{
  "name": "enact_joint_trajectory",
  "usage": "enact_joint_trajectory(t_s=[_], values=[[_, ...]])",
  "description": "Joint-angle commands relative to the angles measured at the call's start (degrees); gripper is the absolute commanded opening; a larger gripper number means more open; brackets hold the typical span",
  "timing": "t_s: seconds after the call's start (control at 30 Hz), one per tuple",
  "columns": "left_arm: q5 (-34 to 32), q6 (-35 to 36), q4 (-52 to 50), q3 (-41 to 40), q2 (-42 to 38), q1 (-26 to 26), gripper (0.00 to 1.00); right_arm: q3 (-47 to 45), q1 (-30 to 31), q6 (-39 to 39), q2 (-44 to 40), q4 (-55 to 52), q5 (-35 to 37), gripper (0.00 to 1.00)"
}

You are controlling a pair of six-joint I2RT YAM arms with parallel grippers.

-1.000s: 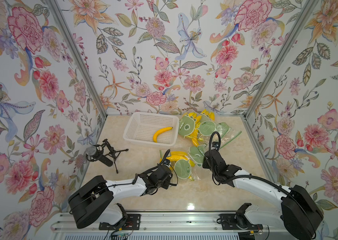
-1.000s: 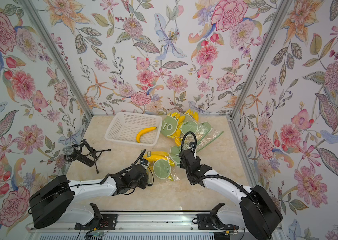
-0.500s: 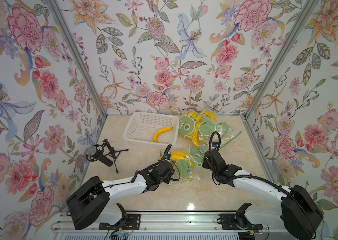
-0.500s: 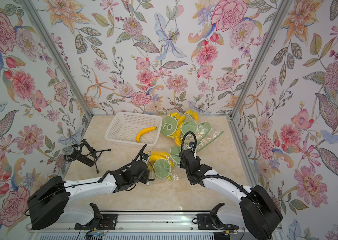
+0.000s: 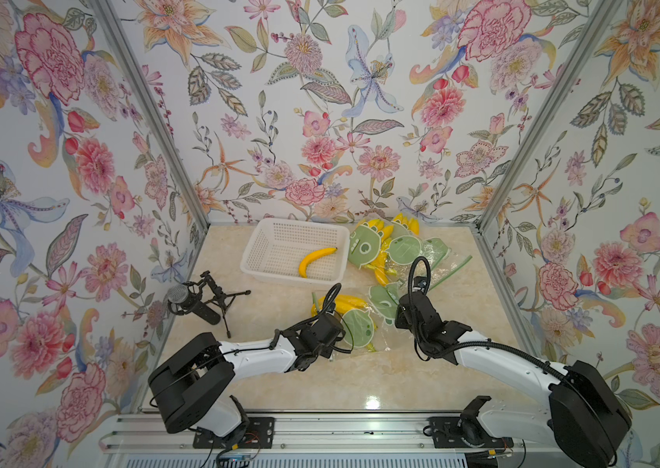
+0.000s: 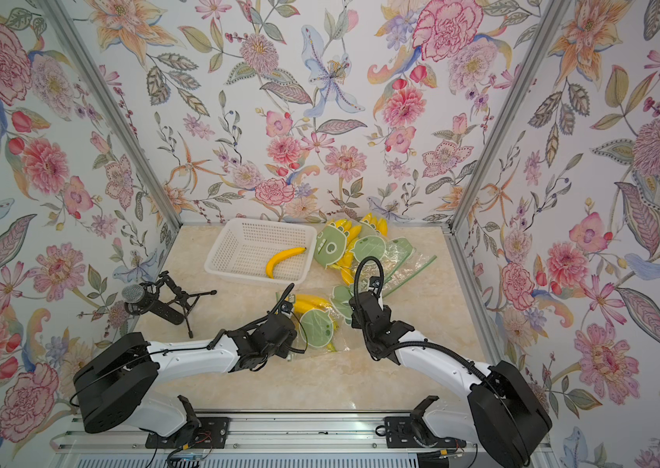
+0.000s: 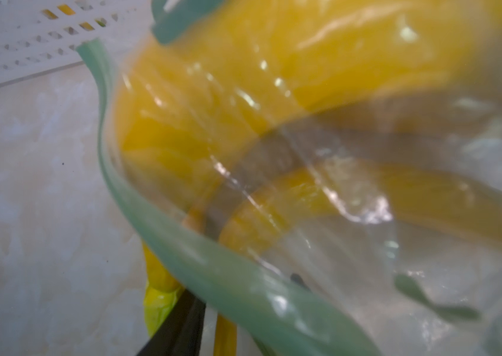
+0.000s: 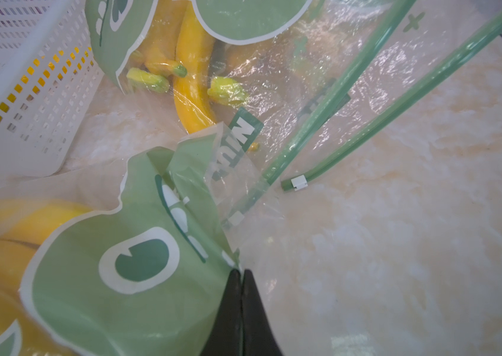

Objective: Open the zip-top bag and take out the banana
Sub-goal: Pick up the banana from the zipper food storage bag.

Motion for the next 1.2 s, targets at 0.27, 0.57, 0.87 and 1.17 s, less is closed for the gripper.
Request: enact_joint_trajectory(t_s=[0.27,0.57,0.87,1.17], values=[[0.2,0.3,1.3,2.3,8.2,1.2,0.30,-0.5,-0.5,1.0,-1.4,-0.4,0.1,0.00],[-2.0,-2.3,-2.7,-0.1,-0.2,0.3,0.09,-0.7,-1.5,0.4,-2.5,-0.5,1.9,0.00],[-3.3,-8.0,-10.8,-4.1,-10.3,-1.7,0.07,0.6,-5.3,-0.6,-2.5,-1.1,2.6,0.00],[-6.4,-11.1,-23.7,-4.4,-21.2,-2.0,0.07,0.8,-6.1,-0.5,-2.0,-1.6,3.0,0.00]])
